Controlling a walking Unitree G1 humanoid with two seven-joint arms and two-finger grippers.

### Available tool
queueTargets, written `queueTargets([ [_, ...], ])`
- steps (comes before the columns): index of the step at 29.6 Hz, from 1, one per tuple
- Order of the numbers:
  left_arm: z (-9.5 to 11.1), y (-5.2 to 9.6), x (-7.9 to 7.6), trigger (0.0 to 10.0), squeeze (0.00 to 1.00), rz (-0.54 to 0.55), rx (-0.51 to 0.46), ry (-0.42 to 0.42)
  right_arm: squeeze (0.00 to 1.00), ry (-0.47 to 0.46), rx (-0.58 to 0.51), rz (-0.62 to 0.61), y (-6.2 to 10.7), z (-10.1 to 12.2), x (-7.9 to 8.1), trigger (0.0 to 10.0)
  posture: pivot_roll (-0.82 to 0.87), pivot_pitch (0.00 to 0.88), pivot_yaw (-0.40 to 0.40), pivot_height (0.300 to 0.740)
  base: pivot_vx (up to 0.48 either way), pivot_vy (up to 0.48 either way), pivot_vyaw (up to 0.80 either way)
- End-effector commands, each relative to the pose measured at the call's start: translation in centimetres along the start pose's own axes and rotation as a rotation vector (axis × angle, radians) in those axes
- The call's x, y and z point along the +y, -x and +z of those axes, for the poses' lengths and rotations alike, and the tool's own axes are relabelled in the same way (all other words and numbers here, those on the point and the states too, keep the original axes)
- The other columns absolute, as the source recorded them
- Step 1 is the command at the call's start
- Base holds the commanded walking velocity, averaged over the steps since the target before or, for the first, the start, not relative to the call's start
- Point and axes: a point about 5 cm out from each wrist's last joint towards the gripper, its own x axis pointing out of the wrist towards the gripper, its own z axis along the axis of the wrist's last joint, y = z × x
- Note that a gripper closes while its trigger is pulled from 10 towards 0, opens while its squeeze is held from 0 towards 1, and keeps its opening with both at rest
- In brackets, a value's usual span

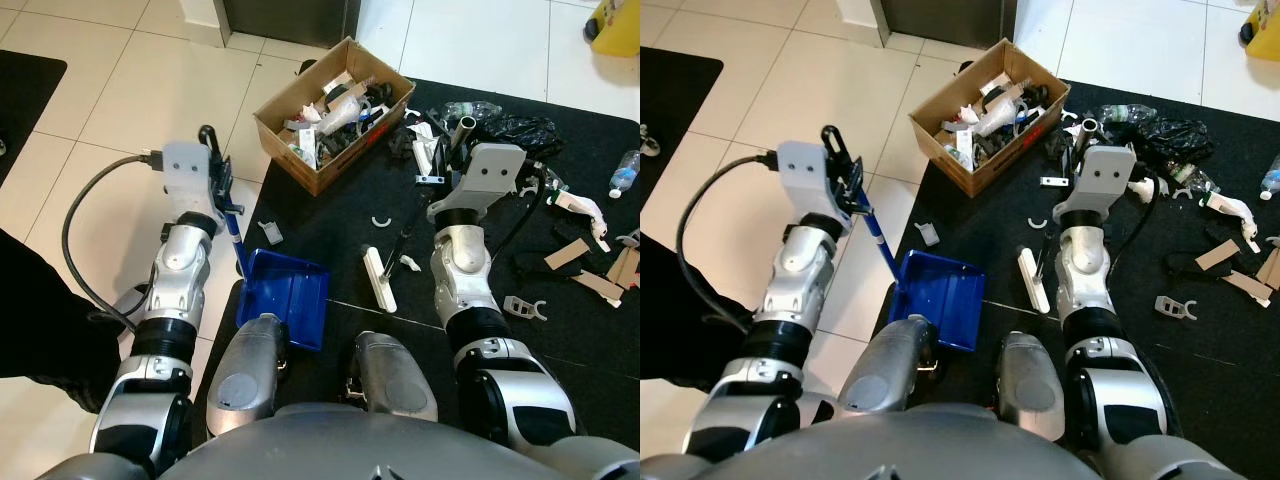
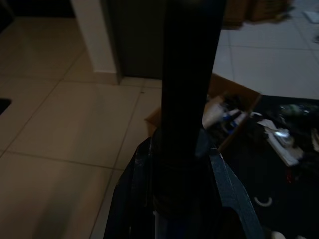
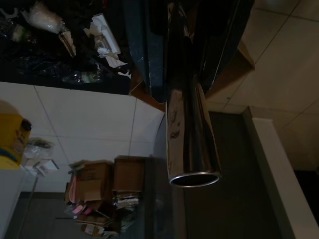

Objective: Sweep floor

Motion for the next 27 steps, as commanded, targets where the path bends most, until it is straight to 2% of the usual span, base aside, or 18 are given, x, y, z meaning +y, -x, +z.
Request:
queueTargets([
  [1, 0.6, -0.2, -0.2, 10.0, 0.00, 0.006, -0.018, 0.042, 0.00, 0.001, -0.026, 0.002, -0.4, 0.7, 0.1, 10.0, 0.07, 0.005, 0.018, 0.740, 0.000, 0.000, 0.00],
  [3, 1.6, -0.5, -0.6, 10.0, 0.00, -0.018, -0.063, 0.044, 0.00, 0.012, -0.047, 0.015, -1.0, 1.3, 0.5, 10.0, 0.07, 0.004, 0.020, 0.740, 0.000, 0.000, 0.00],
  [7, 2.7, -0.9, -1.7, 10.0, 0.00, -0.078, -0.084, 0.078, 0.00, 0.033, -0.107, 0.036, -1.8, 2.7, 0.7, 10.0, 0.06, 0.002, 0.022, 0.740, 0.000, 0.000, 0.00],
  [10, 3.0, -1.0, -1.8, 10.0, 0.00, -0.079, -0.095, 0.082, 0.00, 0.041, -0.119, 0.035, -1.9, 3.0, 0.6, 10.0, 0.06, 0.002, 0.023, 0.740, 0.000, 0.000, 0.00],
  [13, 4.1, -1.5, -1.4, 10.0, 0.00, -0.056, -0.159, -0.020, 0.00, 0.105, -0.122, -0.004, -2.4, 3.3, -0.9, 10.0, 0.07, 0.003, 0.021, 0.740, 0.000, 0.000, 0.00],
  [14, 4.1, -1.5, -1.4, 10.0, 0.00, -0.056, -0.159, -0.020, 0.00, 0.105, -0.122, -0.004, -2.4, 3.3, -0.9, 10.0, 0.07, 0.003, 0.021, 0.740, 0.000, 0.000, 0.00],
  [16, 4.1, -1.7, -1.1, 10.0, 0.00, -0.047, -0.163, -0.064, 0.00, 0.133, -0.118, -0.039, -2.6, 3.5, -1.9, 10.0, 0.06, 0.002, 0.021, 0.740, 0.000, 0.000, 0.00],
  [17, 3.8, -1.6, -1.1, 10.0, 0.00, -0.055, -0.158, -0.100, 0.00, 0.171, -0.110, -0.078, -2.8, 3.6, -2.9, 10.0, 0.06, 0.000, 0.022, 0.740, 0.000, 0.000, 0.00],
  [22, 3.5, -1.5, -1.0, 10.0, 0.00, -0.055, -0.142, -0.105, 0.00, 0.177, -0.111, -0.094, -3.0, 3.8, -3.4, 10.0, 0.06, 0.000, 0.023, 0.740, 0.000, 0.000, 0.00],
  [27, 3.0, -1.7, -1.0, 10.0, 0.00, -0.058, -0.113, -0.100, 0.00, 0.133, -0.104, -0.111, -3.3, 3.8, -3.2, 10.0, 0.07, 0.000, 0.026, 0.740, 0.000, 0.000, 0.00],
])
